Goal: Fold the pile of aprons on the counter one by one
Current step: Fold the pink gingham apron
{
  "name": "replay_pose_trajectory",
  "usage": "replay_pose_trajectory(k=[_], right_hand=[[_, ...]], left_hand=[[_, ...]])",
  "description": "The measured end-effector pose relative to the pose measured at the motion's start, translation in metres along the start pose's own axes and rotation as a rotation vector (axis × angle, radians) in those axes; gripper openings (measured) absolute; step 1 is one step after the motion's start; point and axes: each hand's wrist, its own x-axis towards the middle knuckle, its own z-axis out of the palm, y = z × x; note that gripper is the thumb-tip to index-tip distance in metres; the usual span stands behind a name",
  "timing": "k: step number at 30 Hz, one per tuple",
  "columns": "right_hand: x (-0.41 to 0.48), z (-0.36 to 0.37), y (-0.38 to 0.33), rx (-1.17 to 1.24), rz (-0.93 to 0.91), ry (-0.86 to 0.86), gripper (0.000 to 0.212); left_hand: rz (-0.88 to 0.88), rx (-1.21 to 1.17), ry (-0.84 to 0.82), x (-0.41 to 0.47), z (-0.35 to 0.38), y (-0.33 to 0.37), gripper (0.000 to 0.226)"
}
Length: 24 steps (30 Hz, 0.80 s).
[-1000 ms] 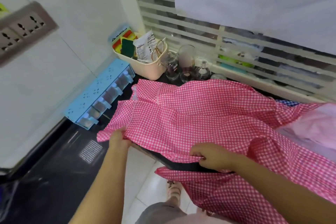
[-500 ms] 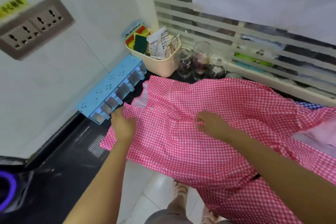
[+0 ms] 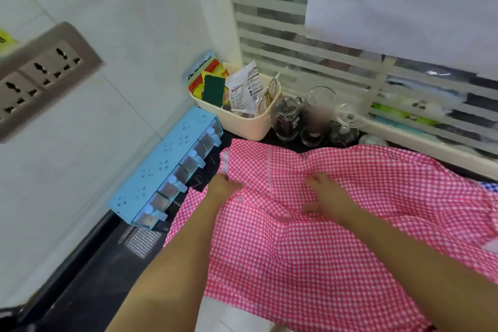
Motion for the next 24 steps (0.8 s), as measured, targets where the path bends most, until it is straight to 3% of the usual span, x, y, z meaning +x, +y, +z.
replay_pose_trajectory(k=[2, 6, 9, 11, 14, 16, 18, 21, 24], right_hand=[[0.005, 0.006, 0.001, 0.035, 0.010, 0.026, 0.075], [0.006, 0.005, 0.003, 0.017, 0.013, 0.050, 0.084], [-0.007, -0.001, 0.004, 0.040, -0.177, 0.257, 0.071], [-0.015, 0.002, 0.004, -0.037, -0.314, 0.197, 0.070], [-0.015, 0.013, 0.011, -0.166, -0.278, -0.090, 0.074], [-0.016, 0.017, 0.015, -0.091, -0.291, -0.039, 0.046], [-0.018, 0.015, 0.015, 0.000, -0.272, 0.112, 0.032], [-0.015, -0.001, 0.005, 0.162, -0.133, 0.281, 0.015], [-0.012, -0.009, 0.004, 0.239, -0.039, 0.177, 0.007]], left_hand=[[0.012, 0.048, -0.004, 0.009, 0.001, 0.000, 0.017], [0.153, -0.099, 0.198, 0.020, -0.009, 0.003, 0.034], [0.258, -0.058, 0.302, 0.024, -0.027, 0.008, 0.028], [0.230, 0.042, 0.253, 0.030, -0.038, 0.004, 0.021], [0.080, 0.209, 0.130, 0.038, -0.041, -0.012, 0.035], [0.002, 0.198, 0.047, 0.039, -0.040, -0.019, 0.032], [-0.115, -0.021, -0.091, 0.038, -0.042, -0.020, 0.029], [-0.212, -0.343, -0.243, 0.039, -0.045, -0.016, 0.063], [-0.196, -0.280, -0.190, 0.038, -0.040, -0.008, 0.041]])
